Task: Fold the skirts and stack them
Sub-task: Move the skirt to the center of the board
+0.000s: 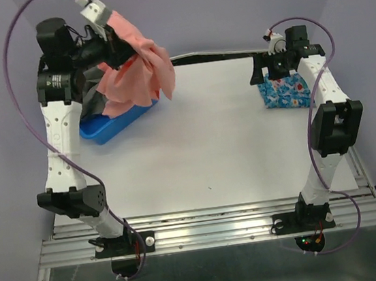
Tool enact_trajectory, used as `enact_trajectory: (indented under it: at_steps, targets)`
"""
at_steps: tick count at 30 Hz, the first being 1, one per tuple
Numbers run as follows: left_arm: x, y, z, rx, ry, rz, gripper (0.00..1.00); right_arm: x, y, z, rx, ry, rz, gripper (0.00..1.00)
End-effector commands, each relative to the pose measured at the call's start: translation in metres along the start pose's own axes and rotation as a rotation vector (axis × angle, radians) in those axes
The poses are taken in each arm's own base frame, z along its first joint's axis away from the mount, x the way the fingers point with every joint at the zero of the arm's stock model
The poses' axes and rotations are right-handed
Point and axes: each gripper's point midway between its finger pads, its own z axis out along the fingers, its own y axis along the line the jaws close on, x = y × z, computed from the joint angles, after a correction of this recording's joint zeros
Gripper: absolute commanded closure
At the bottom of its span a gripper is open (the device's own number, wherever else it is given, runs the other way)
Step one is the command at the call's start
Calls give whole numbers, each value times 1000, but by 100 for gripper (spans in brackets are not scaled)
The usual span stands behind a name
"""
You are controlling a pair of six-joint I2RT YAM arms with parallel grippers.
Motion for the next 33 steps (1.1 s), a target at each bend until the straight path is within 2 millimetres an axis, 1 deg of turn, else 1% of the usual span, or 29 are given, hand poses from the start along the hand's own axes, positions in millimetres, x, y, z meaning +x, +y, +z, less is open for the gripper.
enact_trajectory:
  at_steps: [1, 2, 3, 4, 5, 6, 7, 8, 9, 10, 11, 12, 13, 14, 15, 17, 18, 19, 20, 22, 23, 24, 25, 27, 28, 29, 31, 32, 33]
  targets:
    - [2, -120, -11, 316, 13, 96, 100, -6, 19, -11, -73, -12, -28, 0]
    - [31, -134, -16, 343, 98, 144, 100, -3, 21, -12, -81, -3, -34, 0]
    - [77, -136, -10, 343, 210, 124, 100, 0, 22, -13, -89, 6, -49, 0]
    - [105, -161, -6, 402, 277, 138, 100, 10, 23, -13, -95, 39, -38, 0]
    - [121, -172, -11, 409, 293, 176, 100, 16, 23, -12, -99, 58, -37, 0]
    - [191, -171, -10, 384, 439, 142, 100, 23, 22, -10, -106, 79, -52, 0]
    - [200, -191, -5, 410, 408, 211, 100, 37, 23, -9, -116, 130, -35, 0]
    - [228, -198, -3, 413, 448, 222, 100, 44, 23, -8, -119, 156, -30, 0]
    - [286, -198, -9, 385, 575, 215, 100, 53, 22, -6, -128, 186, -36, 0]
    - [306, -202, -9, 376, 607, 229, 96, 61, 21, -3, -136, 213, -33, 0]
    - [324, -214, -2, 395, 616, 247, 89, 75, 23, -3, -149, 260, -17, 0]
    - [350, -216, -7, 396, 676, 228, 71, 82, 24, -3, -166, 280, -28, 0]
    - [363, -218, -4, 400, 703, 224, 62, 90, 28, -6, -184, 311, -16, 1]
    - [367, -220, -4, 402, 717, 218, 55, 94, 30, -7, -196, 322, -14, 2]
    - [362, -221, -3, 407, 706, 216, 49, 102, 32, -9, -213, 339, -28, 2]
    - [338, -222, -3, 398, 640, 240, 42, 108, 42, -17, -252, 350, -32, 5]
    - [325, -222, -4, 398, 603, 253, 36, 115, 47, -18, -286, 359, -38, 6]
    - [315, -223, -5, 400, 575, 263, 35, 118, 51, -20, -305, 361, -41, 11]
    - [298, -224, -10, 394, 534, 269, 34, 120, 56, -26, -324, 363, -43, 13]
    - [285, -215, -16, 366, 506, 219, 33, 132, 71, -23, -361, 381, -64, 18]
    - [284, -210, -20, 355, 517, 185, 33, 135, 78, -21, -370, 384, -82, 19]
    - [284, -194, -23, 318, 527, 118, 32, 140, 90, -16, -376, 382, -111, 22]
    - [296, -186, -26, 304, 576, 64, 33, 142, 97, -13, -378, 378, -126, 23]
    - [309, -168, -27, 260, 617, -30, 34, 145, 110, -5, -385, 376, -139, 23]
    - [314, -157, -27, 228, 632, -67, 34, 148, 122, 1, -411, 386, -158, 24]
    - [326, -140, -25, 180, 665, -119, 34, 149, 128, 4, -430, 388, -161, 25]
    - [328, -127, -17, 153, 671, -174, 34, 155, 143, 10, -475, 406, -165, 25]
    - [331, -119, -9, 154, 676, -202, 34, 160, 147, 13, -486, 416, -166, 25]
    - [332, -115, -4, 171, 678, -189, 34, 160, 154, 18, -498, 401, -188, 24]
